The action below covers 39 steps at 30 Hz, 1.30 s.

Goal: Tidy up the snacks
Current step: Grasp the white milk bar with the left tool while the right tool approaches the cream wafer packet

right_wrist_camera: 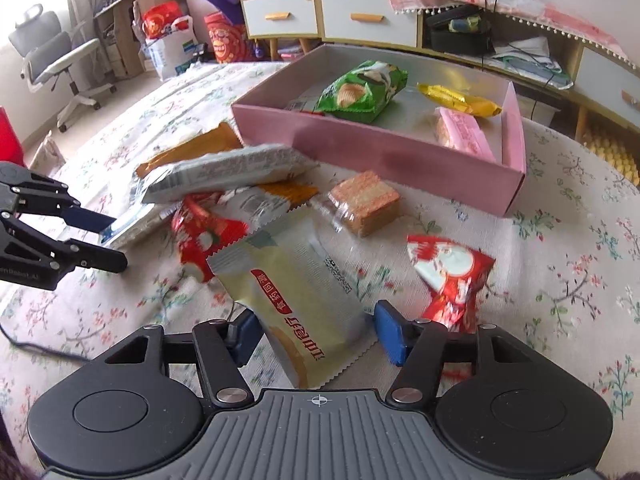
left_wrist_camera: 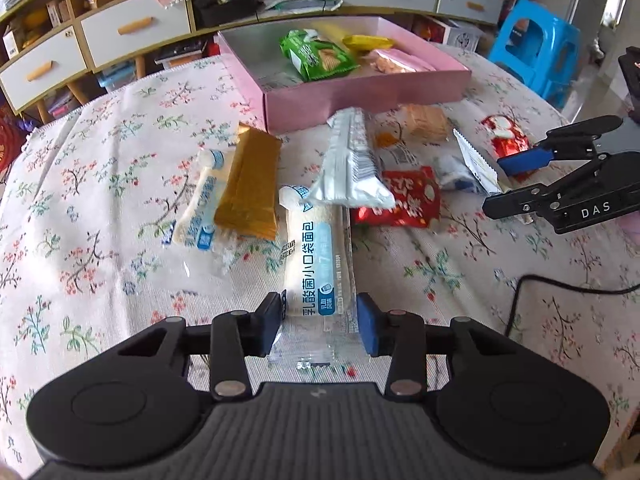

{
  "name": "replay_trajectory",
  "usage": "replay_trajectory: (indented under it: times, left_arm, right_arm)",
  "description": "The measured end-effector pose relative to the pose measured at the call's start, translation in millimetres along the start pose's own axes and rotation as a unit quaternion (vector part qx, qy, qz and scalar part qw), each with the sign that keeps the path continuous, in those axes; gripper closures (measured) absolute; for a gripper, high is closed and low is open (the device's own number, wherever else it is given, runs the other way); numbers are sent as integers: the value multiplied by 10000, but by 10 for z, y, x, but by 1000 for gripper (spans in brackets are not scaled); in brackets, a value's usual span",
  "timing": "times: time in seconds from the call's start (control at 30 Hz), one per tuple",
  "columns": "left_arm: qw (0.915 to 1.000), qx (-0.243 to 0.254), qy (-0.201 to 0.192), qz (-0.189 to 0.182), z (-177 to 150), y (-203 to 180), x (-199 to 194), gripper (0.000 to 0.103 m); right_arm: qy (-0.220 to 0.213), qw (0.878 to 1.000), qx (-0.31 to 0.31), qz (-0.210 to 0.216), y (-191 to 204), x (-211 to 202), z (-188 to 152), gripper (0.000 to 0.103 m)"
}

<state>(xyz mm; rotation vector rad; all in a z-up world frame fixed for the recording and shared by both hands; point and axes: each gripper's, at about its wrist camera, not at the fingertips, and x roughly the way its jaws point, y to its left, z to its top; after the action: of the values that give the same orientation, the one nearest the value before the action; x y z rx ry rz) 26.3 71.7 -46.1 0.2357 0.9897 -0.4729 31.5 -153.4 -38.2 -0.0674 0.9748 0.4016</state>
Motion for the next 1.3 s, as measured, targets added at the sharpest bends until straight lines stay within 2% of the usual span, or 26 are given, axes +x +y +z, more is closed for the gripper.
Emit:
replay_trajectory:
  times: [0.23,0.37,0.5,0.6,0.67,0.8,1.03,1.17,1.3]
  left_arm:
    - [9995,149,270,-3,-85,-108,-57,65]
    - [9990,258,351,-70,-108,-145,-73,64]
    - [9991,240,334,-82,-107,-163,-56,56]
    - [9991,266,313,-42,-97,-184,-41,46]
    - [9991,287,308,3,-89,-202,-22,42]
    - [9994,224,256,-21,-60,-224,7,42]
    - [9994,264,242,-29,-59,-233,9,43]
    - [9996,201,213,4,-54,-219,7,45]
    - [9998,108,157,39,-37,-210,18,47]
  right_arm:
    - [480,9986,-184,-129,134,-110,-132,44]
    - [503,9979,-371,-143,208,-155,-196,44]
    - [399,9969,-662,-171,247,-168,-202,42]
    - [325,9960,-820,-142,242,-166,-183,32]
    - [300,9955,-894,-120,234,-156,-170,31]
    - [454,9962,-745,-13,213,-96,-159,31]
    - [537,9928,-861,632,394,-183,-168,31]
    - [416,9927,-1048,421,425,-204,-153,31]
    - [483,9936,-987,265,338,-124,-136,31]
